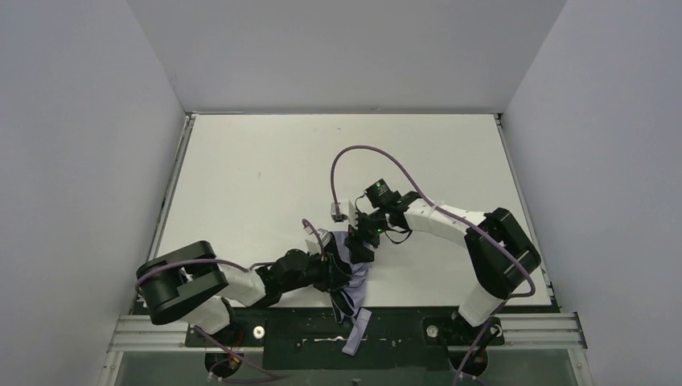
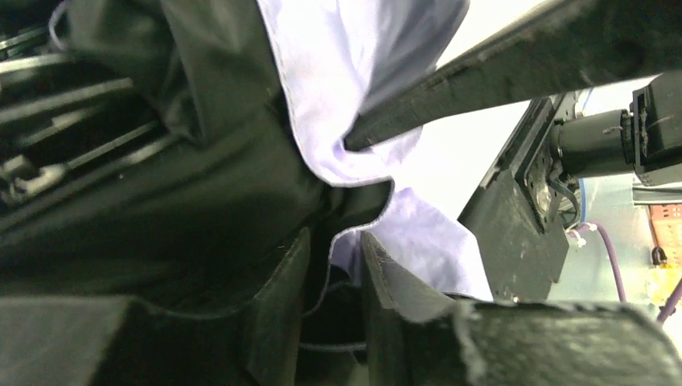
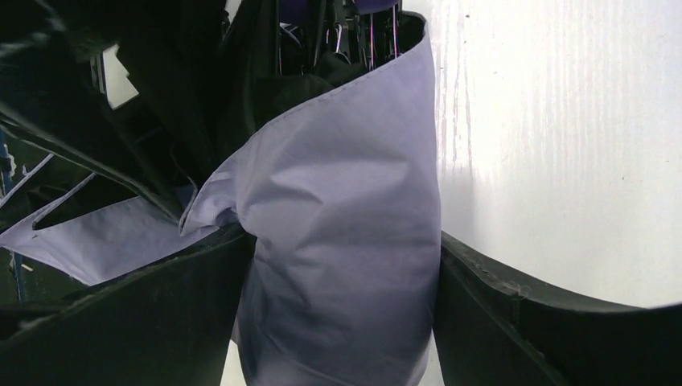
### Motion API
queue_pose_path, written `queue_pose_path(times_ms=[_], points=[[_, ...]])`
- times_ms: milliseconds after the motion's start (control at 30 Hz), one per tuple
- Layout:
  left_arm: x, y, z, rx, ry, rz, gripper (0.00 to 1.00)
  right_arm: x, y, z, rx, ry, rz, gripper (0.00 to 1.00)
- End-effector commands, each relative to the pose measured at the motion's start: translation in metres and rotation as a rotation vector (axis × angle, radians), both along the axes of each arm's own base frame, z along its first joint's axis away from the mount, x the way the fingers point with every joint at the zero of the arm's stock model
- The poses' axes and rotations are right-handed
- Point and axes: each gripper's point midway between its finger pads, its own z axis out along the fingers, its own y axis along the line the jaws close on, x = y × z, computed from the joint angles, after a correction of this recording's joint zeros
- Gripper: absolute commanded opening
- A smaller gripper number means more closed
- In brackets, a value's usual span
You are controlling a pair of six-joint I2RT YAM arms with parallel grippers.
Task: Put away the umbrella
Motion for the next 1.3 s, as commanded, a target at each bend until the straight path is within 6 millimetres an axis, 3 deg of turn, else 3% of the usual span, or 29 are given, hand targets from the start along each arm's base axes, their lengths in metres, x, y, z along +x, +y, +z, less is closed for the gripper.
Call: queue_pose_path(times_ms=[0,200,367,533,733,967,1033,1133,1267], points=[[-0.02,0.028,-0.02,0.152,0.009,-0.026,0.33,0.008,-0.002,-0.003,-0.049,-0.063,0.046,0.74],[-0.023,0.048,0.019,0.166,-0.054,0.018,0.66,0.005,0.001,-0.01,-0.08,-0.083,0.075,0.65],[-0.022,0.086,0.055,0.189,-0.096,0.108,0.68,0.006,0.002,-0.014,-0.115,-0.142,0.1,0.52],[-0.005,0.117,0.114,0.163,-0.179,0.248,0.74,0.015,-0.001,-0.015,-0.144,-0.246,0.13,0.45],[0.029,0.124,0.162,0.234,-0.186,0.29,0.75,0.025,-0.005,-0.021,-0.182,-0.417,0.218,0.35],[0.088,0.126,0.184,0.158,-0.17,0.259,0.76,0.043,-0.011,-0.031,-0.246,-0.588,0.239,0.24],[0.104,0.126,0.189,0.147,-0.182,0.239,0.82,0.044,-0.008,-0.03,-0.235,-0.6,0.23,0.17],[0.118,0.122,0.186,0.18,-0.204,0.167,0.94,0.046,-0.006,-0.031,-0.236,-0.624,0.221,0.12],[0.13,0.106,0.183,0.203,-0.207,0.045,0.95,0.049,-0.005,-0.031,-0.243,-0.705,0.224,0.12]])
